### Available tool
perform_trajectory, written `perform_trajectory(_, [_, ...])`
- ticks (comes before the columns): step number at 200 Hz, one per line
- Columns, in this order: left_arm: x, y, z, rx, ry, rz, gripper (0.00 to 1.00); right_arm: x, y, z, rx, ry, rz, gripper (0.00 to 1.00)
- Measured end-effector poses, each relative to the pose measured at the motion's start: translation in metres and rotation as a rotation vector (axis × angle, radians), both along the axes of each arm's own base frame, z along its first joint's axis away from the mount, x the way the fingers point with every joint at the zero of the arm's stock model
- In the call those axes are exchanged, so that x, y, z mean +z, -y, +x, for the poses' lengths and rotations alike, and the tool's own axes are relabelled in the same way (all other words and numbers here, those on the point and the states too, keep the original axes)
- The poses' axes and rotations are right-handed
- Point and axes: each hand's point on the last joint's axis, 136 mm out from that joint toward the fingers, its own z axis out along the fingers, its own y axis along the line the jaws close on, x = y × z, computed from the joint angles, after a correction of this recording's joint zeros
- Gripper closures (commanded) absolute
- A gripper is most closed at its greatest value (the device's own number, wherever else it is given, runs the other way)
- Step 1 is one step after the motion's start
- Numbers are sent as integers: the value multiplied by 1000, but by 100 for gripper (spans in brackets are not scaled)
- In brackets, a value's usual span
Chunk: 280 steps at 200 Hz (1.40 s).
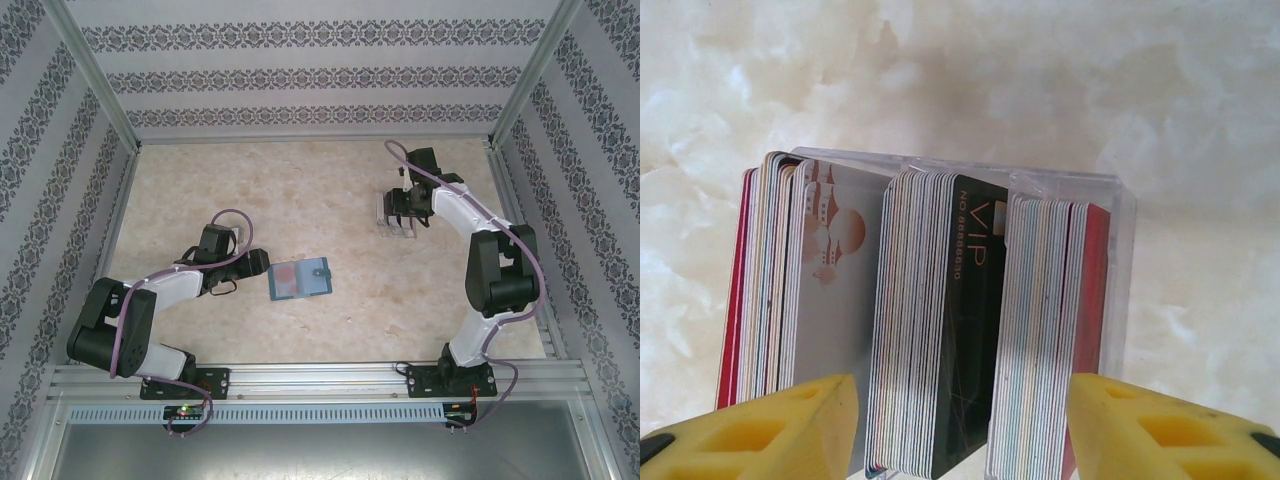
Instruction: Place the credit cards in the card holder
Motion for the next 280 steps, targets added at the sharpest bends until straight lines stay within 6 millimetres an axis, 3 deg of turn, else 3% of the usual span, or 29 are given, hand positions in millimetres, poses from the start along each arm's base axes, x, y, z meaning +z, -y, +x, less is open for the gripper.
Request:
perform_trajectory(40, [0,0,0,0,0,0,22,-16,-3,0,16,-34,7,40])
perform_trajectory(109, [0,0,0,1,-1,0,22,-15,7,8,-9,22,-89,40])
perform_trajectory(165, [0,0,0,1,-1,0,22,-20,29,3,-63,46,-200,41])
perform_trajectory(280, [0,-1,0,2,0,3,22,-9,39,2,-77,88,-366,48])
